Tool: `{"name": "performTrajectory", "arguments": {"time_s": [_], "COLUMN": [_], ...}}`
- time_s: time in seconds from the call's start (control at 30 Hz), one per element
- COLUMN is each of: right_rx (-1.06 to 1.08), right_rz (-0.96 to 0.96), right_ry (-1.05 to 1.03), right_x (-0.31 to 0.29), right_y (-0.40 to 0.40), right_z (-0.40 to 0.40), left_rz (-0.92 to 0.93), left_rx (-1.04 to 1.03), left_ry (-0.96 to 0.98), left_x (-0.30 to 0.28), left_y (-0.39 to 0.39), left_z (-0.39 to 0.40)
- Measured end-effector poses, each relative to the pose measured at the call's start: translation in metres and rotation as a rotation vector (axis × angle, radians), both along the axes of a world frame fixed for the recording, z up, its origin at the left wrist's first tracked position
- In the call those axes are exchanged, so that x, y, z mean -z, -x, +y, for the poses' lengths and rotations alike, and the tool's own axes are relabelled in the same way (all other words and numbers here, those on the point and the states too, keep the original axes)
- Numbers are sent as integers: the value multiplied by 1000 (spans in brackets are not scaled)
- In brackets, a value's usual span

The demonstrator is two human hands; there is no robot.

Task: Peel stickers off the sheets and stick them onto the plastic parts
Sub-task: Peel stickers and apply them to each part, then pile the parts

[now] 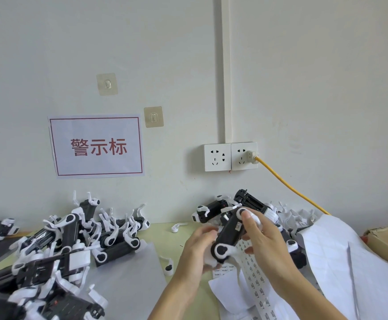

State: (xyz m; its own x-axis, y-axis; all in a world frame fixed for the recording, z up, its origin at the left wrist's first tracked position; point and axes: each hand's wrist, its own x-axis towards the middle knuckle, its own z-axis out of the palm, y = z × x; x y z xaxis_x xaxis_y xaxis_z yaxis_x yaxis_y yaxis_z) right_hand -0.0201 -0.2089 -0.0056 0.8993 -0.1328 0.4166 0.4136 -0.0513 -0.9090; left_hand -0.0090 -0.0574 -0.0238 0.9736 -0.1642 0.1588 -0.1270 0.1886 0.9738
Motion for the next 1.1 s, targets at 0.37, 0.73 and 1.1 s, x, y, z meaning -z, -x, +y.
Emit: {"name": "performTrajectory", "arguments": {"time_s": [0.37,0.73,1.1], "right_rx": [-4,-172,-135], "right_rz": [108,249,180], "right_ry": [-131,9,239], "right_x": [1,-3,-6], "right_y": [-5,2,10], "right_z": [-2,-6,-7], "left_rz": [84,177,155], "left_rx": [-193,-318,-327], "left_ry": [284,551,545], "left_x": [-2,-3,-6], "left_y": [-8,-14,-11], "left_z": [0,12,12]}}
